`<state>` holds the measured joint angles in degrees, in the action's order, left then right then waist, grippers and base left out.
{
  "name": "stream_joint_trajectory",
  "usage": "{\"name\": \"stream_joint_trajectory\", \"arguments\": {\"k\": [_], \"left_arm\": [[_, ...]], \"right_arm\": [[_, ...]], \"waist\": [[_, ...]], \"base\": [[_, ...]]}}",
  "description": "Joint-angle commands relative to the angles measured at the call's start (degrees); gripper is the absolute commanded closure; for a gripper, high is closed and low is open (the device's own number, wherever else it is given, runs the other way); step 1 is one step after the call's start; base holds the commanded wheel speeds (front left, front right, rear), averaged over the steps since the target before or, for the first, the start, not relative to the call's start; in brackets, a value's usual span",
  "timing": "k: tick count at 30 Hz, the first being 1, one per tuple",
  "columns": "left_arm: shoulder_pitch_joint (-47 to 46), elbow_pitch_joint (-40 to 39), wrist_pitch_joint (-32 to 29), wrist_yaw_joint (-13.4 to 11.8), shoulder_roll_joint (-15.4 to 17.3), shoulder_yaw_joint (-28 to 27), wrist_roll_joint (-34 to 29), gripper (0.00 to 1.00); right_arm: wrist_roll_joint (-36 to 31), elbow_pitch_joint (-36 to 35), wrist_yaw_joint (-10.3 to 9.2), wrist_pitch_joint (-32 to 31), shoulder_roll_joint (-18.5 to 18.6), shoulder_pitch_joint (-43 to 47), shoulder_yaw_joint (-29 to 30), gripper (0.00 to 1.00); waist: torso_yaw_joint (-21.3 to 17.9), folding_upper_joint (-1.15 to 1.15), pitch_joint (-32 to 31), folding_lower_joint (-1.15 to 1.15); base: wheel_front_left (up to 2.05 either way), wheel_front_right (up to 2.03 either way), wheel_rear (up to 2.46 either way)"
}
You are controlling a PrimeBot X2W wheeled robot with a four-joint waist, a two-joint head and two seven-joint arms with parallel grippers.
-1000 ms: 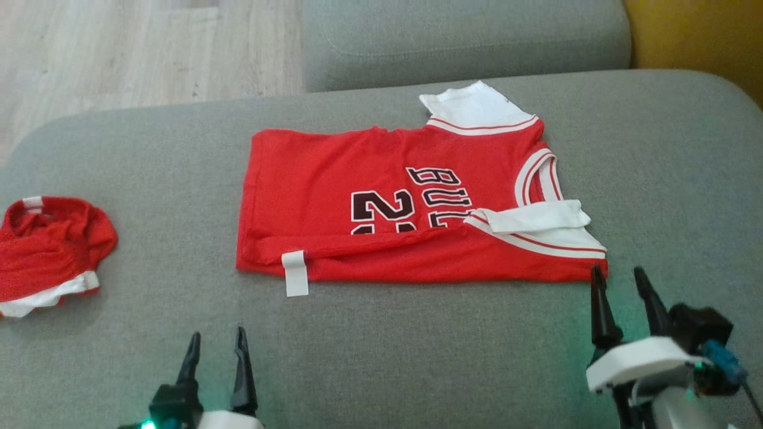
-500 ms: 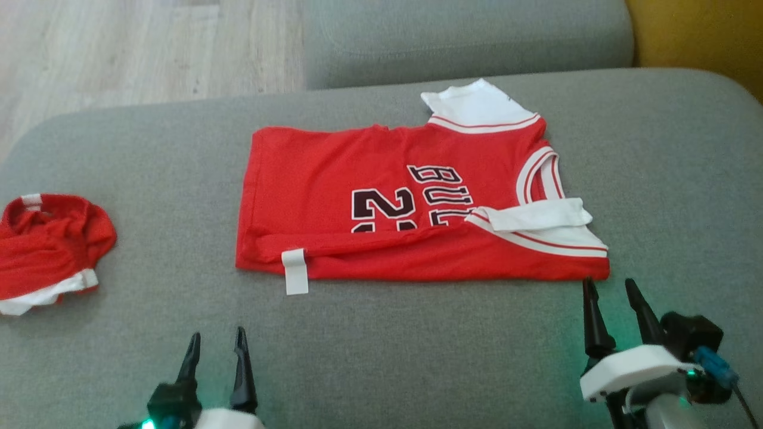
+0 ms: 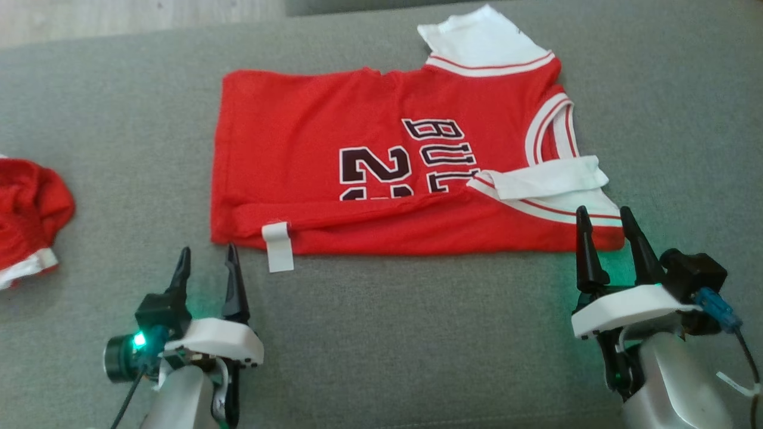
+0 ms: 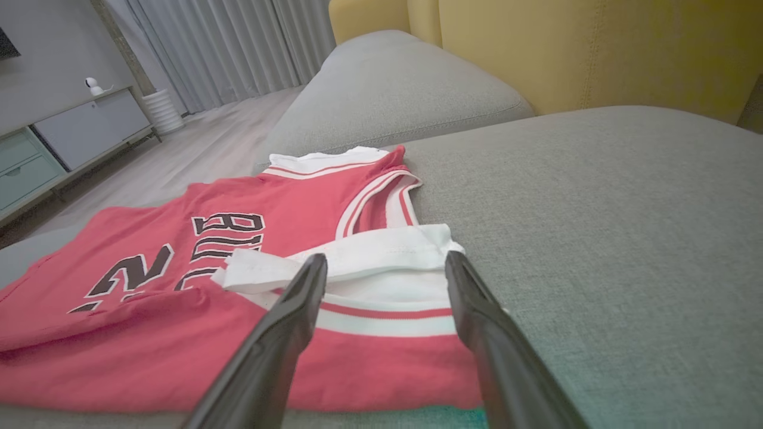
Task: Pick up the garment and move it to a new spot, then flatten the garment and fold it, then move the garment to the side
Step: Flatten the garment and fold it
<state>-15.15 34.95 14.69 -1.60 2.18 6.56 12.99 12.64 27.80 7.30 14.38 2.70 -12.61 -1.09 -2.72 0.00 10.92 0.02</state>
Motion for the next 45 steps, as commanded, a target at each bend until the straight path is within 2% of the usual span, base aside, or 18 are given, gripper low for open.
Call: {"name": "stream_joint_trajectory", "arguments": {"k": [1, 17, 29, 45], "left_arm": [[-2.0, -0.88, 0.3, 0.22, 0.7, -2.41, -0.65, 0.0], [-6.0, 3.8, 0.3, 0.96, 0.7, -3.66, -0.32, 0.0], [-3.4, 2.52, 0.3, 1.78, 0.7, -3.26, -1.52, 0.0], [-2.22, 1.97, 0.3, 1.49, 0.7, -4.58, -1.53, 0.0]], "right_arm": [[0.36, -1.84, 0.19, 0.62, 0.19, -1.93, -1.26, 0.0], [0.96, -2.79, 0.19, 0.62, 0.18, -3.41, -0.44, 0.0], [1.37, -2.44, 0.19, 0.62, 0.18, -2.48, 0.32, 0.0], [1.83, -2.02, 0.19, 0.62, 0.18, -2.33, -0.19, 0.0]], "waist": [[-0.95, 0.0, 1.37, -0.02], [-2.67, 0.0, 4.48, -0.02], [-2.4, 0.0, 3.95, -0.02], [-2.08, 0.0, 3.21, -0.02]], "base": [[0.0, 0.0, 0.0], [0.0, 0.0, 0.0], [0.0, 0.0, 0.0], [0.0, 0.0, 0.0]]}}
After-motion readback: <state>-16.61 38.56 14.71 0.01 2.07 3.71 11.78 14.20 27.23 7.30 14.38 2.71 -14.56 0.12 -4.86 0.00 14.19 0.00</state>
